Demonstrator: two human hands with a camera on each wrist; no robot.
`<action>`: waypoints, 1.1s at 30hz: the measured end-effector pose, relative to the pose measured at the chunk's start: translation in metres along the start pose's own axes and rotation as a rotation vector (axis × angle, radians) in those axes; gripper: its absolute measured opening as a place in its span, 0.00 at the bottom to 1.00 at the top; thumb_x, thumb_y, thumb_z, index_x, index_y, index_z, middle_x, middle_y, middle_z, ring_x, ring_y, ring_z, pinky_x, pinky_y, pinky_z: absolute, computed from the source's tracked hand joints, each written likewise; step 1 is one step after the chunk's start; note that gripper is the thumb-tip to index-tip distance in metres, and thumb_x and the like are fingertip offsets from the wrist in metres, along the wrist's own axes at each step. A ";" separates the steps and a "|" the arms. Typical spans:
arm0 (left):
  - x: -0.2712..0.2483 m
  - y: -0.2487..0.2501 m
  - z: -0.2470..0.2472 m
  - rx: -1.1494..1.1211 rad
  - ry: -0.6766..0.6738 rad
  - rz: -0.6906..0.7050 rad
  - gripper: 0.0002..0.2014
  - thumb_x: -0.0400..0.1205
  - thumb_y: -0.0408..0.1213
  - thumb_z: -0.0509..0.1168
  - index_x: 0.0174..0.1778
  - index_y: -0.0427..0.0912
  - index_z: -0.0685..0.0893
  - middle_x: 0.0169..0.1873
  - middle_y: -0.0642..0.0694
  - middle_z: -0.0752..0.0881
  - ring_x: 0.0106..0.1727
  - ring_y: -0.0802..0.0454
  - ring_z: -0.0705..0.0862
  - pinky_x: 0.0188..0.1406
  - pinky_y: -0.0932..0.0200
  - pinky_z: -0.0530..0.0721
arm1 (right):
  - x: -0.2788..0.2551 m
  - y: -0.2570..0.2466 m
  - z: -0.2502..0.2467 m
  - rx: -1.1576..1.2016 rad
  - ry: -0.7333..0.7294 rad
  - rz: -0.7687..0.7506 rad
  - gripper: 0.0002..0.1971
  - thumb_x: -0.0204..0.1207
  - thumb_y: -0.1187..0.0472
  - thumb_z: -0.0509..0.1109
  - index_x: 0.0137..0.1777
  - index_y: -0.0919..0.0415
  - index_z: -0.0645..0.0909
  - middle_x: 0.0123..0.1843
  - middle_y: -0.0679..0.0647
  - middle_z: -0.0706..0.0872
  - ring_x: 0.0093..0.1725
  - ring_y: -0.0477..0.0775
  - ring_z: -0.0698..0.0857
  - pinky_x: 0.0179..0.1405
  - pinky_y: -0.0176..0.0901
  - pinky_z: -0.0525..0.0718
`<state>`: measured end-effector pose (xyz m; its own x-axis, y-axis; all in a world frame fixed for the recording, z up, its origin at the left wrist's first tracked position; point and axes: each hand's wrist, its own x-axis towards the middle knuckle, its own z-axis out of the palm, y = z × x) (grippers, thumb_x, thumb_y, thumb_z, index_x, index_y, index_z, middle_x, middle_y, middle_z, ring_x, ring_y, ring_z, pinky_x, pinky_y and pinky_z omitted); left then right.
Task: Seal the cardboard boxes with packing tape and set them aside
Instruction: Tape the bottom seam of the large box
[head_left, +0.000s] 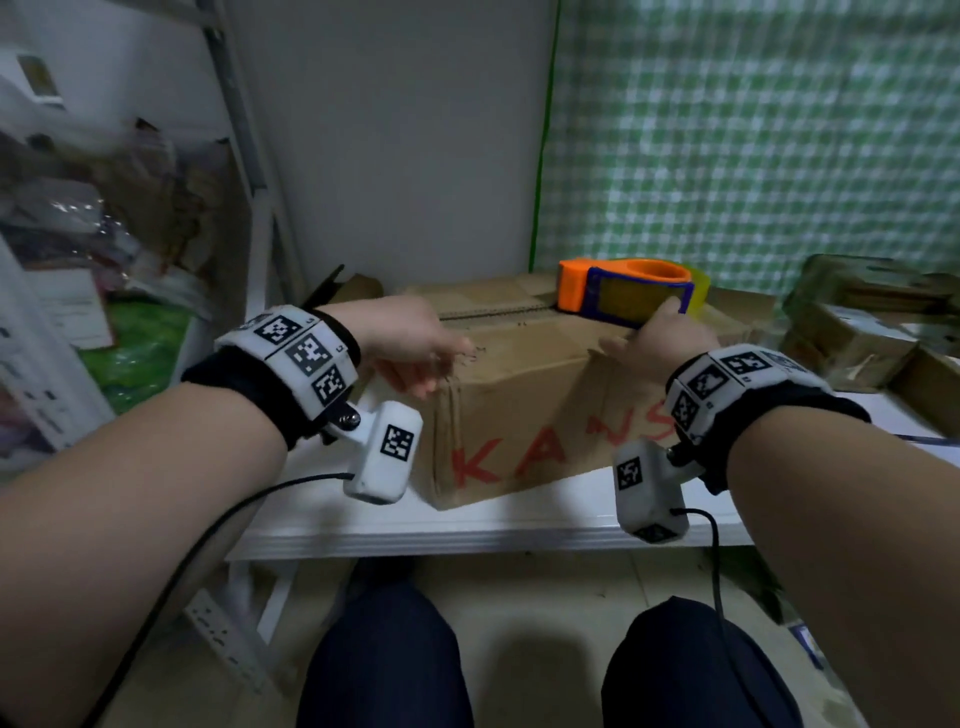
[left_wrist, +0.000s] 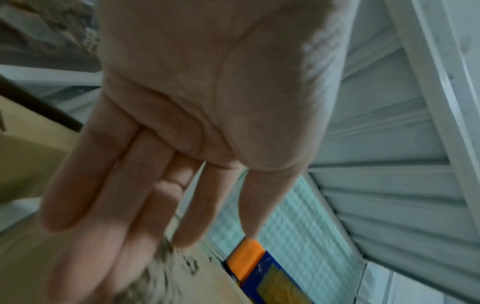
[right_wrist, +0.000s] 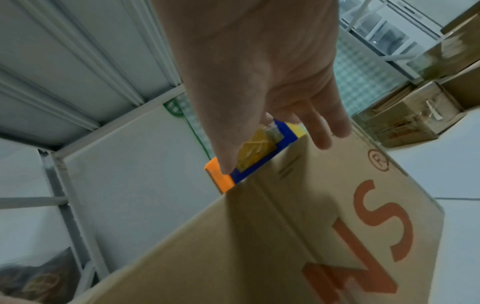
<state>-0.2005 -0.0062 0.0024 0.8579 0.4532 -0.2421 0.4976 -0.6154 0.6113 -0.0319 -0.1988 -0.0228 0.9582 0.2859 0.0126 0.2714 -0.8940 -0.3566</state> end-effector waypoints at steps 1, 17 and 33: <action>0.000 0.000 -0.001 -0.051 -0.047 0.003 0.17 0.83 0.48 0.63 0.46 0.36 0.87 0.30 0.41 0.89 0.31 0.47 0.88 0.41 0.53 0.86 | -0.002 -0.002 -0.001 -0.011 -0.036 0.002 0.47 0.74 0.34 0.66 0.80 0.70 0.57 0.67 0.65 0.79 0.64 0.67 0.80 0.55 0.54 0.80; 0.090 -0.048 -0.023 -0.099 0.360 -0.031 0.23 0.83 0.44 0.63 0.76 0.46 0.73 0.72 0.43 0.76 0.70 0.43 0.76 0.69 0.46 0.75 | -0.003 -0.023 0.024 0.094 -0.336 0.045 0.55 0.72 0.28 0.61 0.84 0.66 0.44 0.75 0.67 0.73 0.63 0.70 0.81 0.55 0.62 0.85; 0.099 -0.076 -0.042 -0.142 0.242 -0.151 0.57 0.62 0.62 0.75 0.82 0.41 0.57 0.79 0.40 0.65 0.76 0.39 0.68 0.72 0.42 0.73 | 0.029 -0.022 0.040 0.445 -0.240 -0.124 0.39 0.71 0.38 0.72 0.76 0.59 0.66 0.60 0.54 0.75 0.53 0.58 0.85 0.49 0.57 0.89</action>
<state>-0.1589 0.1125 -0.0364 0.7119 0.6832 -0.1625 0.5795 -0.4407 0.6856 -0.0136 -0.1567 -0.0520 0.8592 0.4984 -0.1160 0.2671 -0.6301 -0.7291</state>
